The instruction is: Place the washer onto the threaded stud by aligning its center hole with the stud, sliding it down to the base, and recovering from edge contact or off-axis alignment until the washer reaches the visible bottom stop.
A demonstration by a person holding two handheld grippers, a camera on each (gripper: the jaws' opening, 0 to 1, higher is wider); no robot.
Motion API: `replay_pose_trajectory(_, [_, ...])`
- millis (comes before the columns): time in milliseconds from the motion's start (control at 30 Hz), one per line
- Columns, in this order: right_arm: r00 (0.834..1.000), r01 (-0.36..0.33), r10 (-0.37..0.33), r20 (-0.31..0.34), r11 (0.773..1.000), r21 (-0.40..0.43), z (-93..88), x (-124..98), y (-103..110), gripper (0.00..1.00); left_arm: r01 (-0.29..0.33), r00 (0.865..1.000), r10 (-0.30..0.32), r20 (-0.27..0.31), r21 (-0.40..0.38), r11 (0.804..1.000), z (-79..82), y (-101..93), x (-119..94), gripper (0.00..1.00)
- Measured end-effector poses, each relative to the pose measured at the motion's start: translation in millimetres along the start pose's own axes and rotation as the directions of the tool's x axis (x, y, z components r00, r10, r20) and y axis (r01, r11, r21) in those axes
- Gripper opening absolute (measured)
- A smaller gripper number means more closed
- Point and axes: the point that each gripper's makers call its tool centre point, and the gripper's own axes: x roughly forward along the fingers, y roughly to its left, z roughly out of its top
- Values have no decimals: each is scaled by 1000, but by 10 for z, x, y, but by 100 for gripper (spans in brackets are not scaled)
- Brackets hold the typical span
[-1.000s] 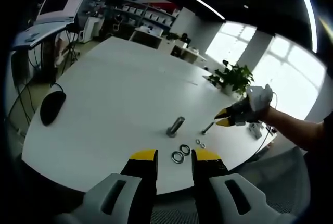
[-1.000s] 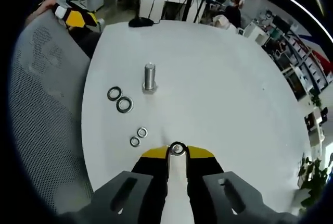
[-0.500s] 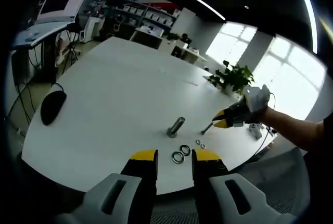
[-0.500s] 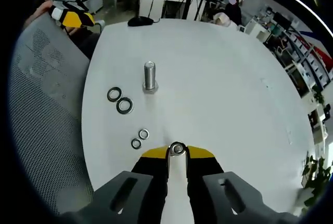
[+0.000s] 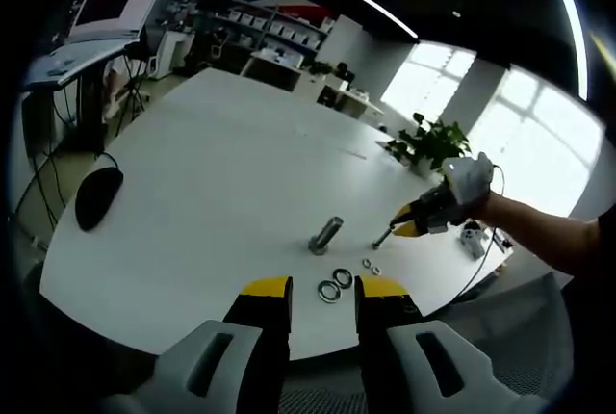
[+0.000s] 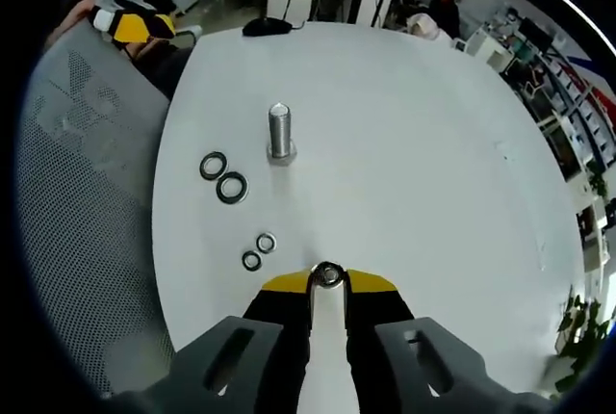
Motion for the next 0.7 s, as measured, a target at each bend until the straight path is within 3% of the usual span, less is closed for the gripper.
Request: replay_pose_trajectory(700, [998, -40, 41, -48, 999, 24, -204, 267, 121, 13, 0, 1000, 0, -5, 1, 1000, -6, 2, 6, 24])
